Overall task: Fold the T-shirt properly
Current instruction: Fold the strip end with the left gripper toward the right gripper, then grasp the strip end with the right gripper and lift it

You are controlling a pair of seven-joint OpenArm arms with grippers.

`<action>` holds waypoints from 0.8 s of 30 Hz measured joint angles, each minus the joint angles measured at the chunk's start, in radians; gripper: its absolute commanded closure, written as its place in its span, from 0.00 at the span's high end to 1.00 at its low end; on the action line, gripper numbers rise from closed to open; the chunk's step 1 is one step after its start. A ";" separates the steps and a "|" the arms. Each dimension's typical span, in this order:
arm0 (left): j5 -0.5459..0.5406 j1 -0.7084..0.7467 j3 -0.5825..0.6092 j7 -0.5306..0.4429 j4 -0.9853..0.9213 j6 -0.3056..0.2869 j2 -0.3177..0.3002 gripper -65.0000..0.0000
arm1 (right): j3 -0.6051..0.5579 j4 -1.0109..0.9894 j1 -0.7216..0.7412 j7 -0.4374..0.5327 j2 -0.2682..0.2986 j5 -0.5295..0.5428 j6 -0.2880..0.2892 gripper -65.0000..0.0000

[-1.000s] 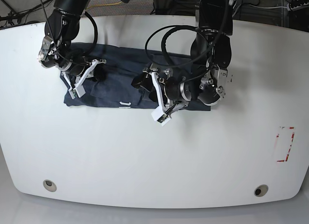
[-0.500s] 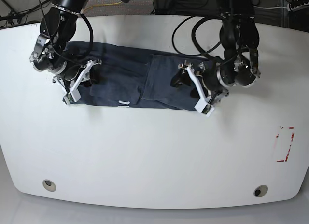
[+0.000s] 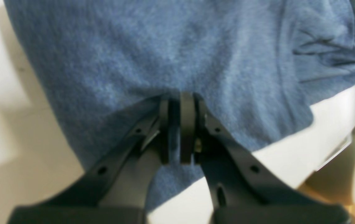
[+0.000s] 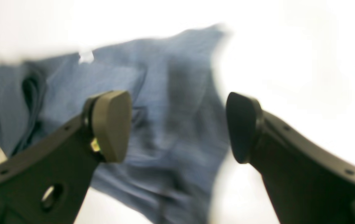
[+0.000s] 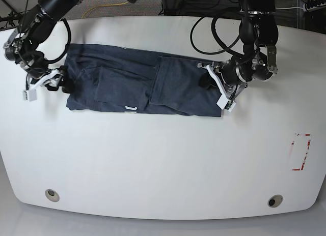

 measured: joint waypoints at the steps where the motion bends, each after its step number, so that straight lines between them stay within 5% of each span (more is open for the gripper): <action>1: 0.010 -0.004 0.000 -0.004 -0.006 0.000 0.000 0.03 | 0.007 -0.039 -0.003 -0.017 0.018 -0.008 -0.008 0.72; 13: 0.018 -0.008 0.001 -0.046 -0.014 0.000 -0.001 0.03 | -0.020 -0.204 -0.005 0.041 0.065 0.021 -0.007 0.71; 24: 0.021 -0.006 0.001 -0.049 -0.014 0.000 0.000 0.03 | -0.130 -0.134 -0.002 0.064 -0.095 0.057 0.003 0.68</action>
